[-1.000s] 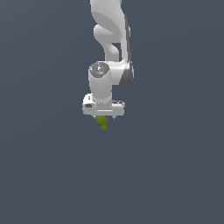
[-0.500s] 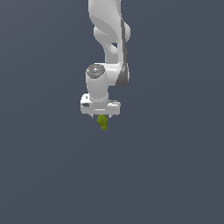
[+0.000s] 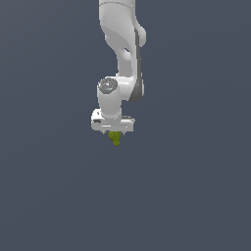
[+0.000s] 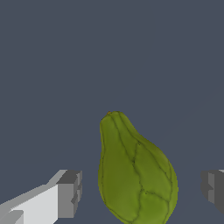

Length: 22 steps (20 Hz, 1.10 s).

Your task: Pick up the object and move it to a goal position.

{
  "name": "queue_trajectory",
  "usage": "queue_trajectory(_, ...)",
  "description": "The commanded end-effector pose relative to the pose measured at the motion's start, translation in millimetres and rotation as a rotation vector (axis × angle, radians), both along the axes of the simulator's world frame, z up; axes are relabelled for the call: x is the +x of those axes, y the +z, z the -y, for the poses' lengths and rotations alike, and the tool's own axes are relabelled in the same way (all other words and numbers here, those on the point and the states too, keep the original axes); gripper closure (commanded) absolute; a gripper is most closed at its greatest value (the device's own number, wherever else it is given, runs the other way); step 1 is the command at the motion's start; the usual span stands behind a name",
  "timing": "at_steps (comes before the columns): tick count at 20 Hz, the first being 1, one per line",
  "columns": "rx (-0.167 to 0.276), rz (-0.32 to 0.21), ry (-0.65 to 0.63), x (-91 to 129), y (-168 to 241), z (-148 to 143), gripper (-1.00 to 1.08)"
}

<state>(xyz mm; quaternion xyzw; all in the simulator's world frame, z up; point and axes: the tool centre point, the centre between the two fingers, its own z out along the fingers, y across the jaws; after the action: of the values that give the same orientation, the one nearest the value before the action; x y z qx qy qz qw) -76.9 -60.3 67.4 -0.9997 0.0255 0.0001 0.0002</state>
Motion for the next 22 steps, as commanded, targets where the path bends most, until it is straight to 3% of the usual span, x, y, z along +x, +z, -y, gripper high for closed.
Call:
queue_trajectory(1, 0.000, 0.000, 0.000, -1, -12, 0, -0.92)
queue_trajectory(8, 0.000, 0.000, 0.000, 0, -27, 0, -0.92)
queue_trajectory(9, 0.000, 0.000, 0.000, 0, -27, 0, 1.08)
queue_trajectory(22, 0.000, 0.000, 0.000, 0, -23, 0, 1.08)
